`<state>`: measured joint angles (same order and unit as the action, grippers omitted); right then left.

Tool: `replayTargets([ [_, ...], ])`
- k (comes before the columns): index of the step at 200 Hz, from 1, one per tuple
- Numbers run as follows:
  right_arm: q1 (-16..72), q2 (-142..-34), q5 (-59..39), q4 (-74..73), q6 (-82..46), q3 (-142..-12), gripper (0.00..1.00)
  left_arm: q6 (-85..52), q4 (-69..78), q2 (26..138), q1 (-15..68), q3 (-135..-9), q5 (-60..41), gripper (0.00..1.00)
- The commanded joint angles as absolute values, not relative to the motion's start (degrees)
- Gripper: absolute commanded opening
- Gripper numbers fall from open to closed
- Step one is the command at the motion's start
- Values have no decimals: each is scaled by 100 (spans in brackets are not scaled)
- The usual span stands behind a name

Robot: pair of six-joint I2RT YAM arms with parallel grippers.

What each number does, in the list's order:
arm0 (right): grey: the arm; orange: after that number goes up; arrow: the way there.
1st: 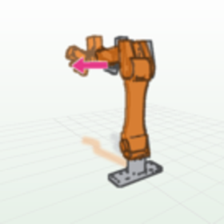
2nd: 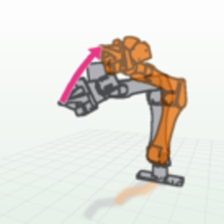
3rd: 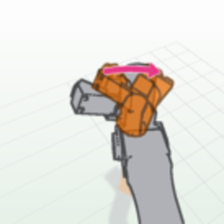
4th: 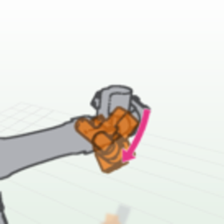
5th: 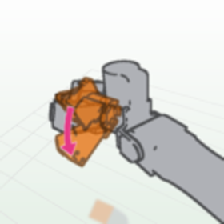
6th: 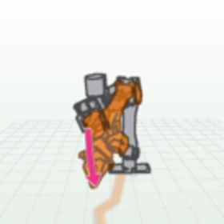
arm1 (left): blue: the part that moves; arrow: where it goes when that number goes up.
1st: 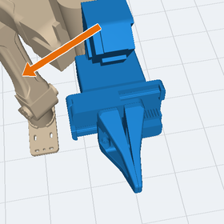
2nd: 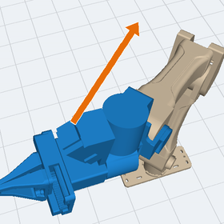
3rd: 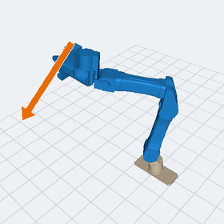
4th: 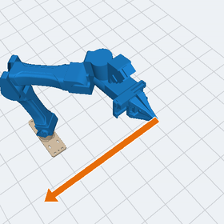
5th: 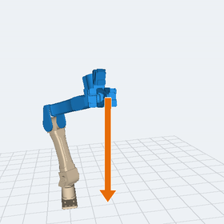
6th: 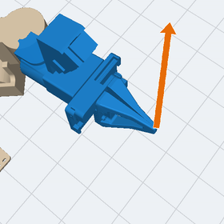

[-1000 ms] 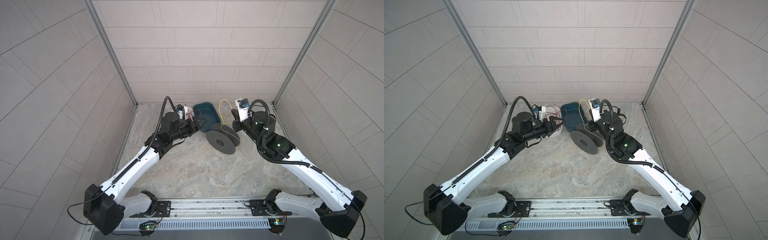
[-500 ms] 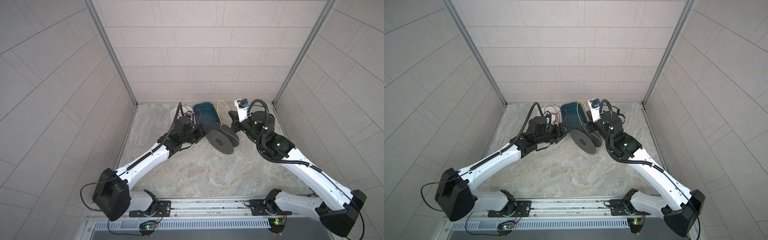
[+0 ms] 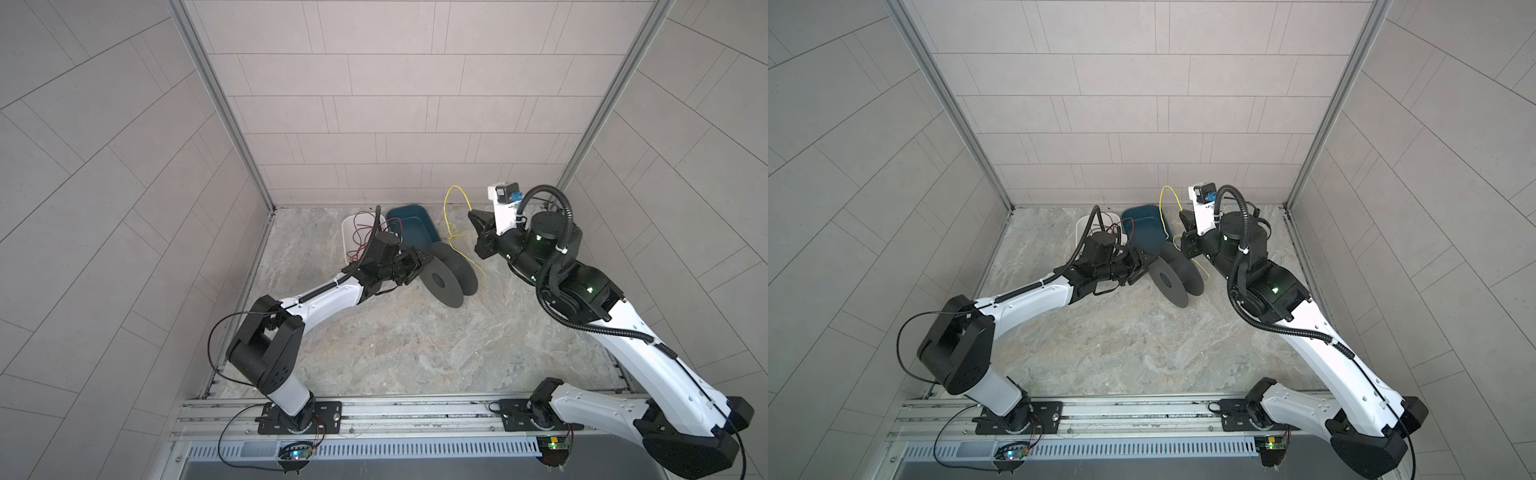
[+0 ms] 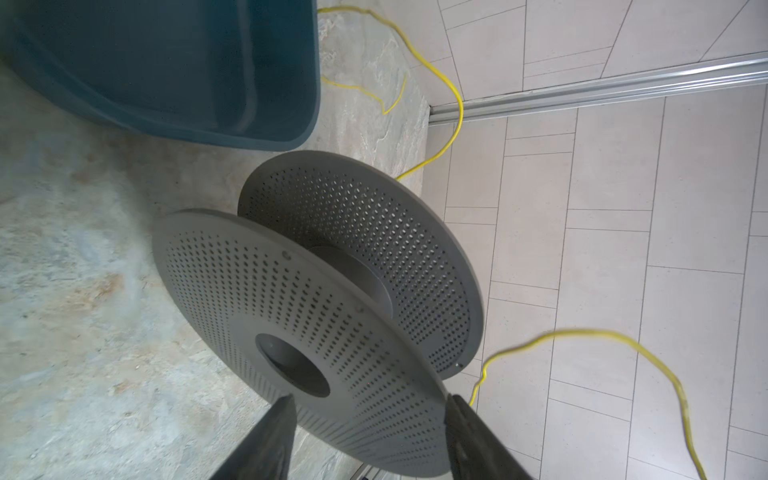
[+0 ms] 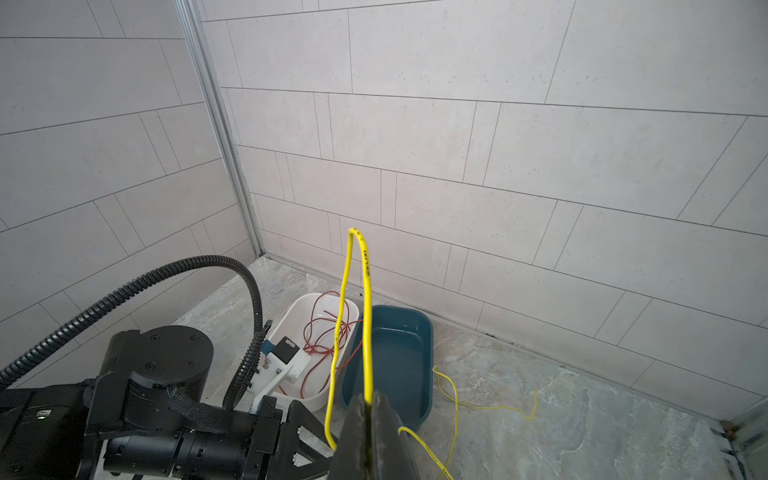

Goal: Wrap the cables
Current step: 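Grasp the gray spool flange with the left gripper and lift it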

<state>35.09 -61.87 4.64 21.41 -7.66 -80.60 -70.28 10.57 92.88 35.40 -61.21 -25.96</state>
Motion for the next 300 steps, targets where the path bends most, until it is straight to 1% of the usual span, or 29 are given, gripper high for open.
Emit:
replayTargets([
  [1, 3505, -6039, 815, 2681, -810, -8438, 0, -7036, 1442, 9496, 3568, -6491, -2645, 62],
  [52, 3381, -6109, 1842, 3712, -835, -9088, 0, -6973, 1410, 10090, 3529, -7047, -2753, 60],
  [99, 3049, -6111, 1959, 4232, -820, -9284, 0, -6835, 1286, 10528, 3529, -7610, -2857, 59],
  [133, 2837, -6364, 2385, 4858, -617, -9685, 0, -6596, 921, 10608, 3532, -7928, -2902, 57],
  [151, 2765, -6559, 2505, 5166, -515, -9820, 0, -6193, 471, 10465, 3525, -7994, -2788, 57],
  [182, 2760, -6680, 2213, 5382, -493, -9587, 0, -5465, -382, 10274, 3506, -8235, -2693, 57],
  [212, 2736, -6698, 2802, 5467, -361, -9536, 0, -4468, -1529, 10100, 3508, -8642, -2487, 58],
  [255, 2678, -6715, 2487, 5386, -542, -9286, 0, -3477, -2559, 10073, 3580, -9096, -2280, 58],
  [279, 2676, -6661, 2297, 5292, -669, -9012, 0, -2993, -3093, 10071, 3818, -9363, -1784, 58],
  [300, 2673, -6495, 2018, 5113, -733, -8726, 0, -2729, -3208, 10063, 4036, -9422, -1260, 58],
])
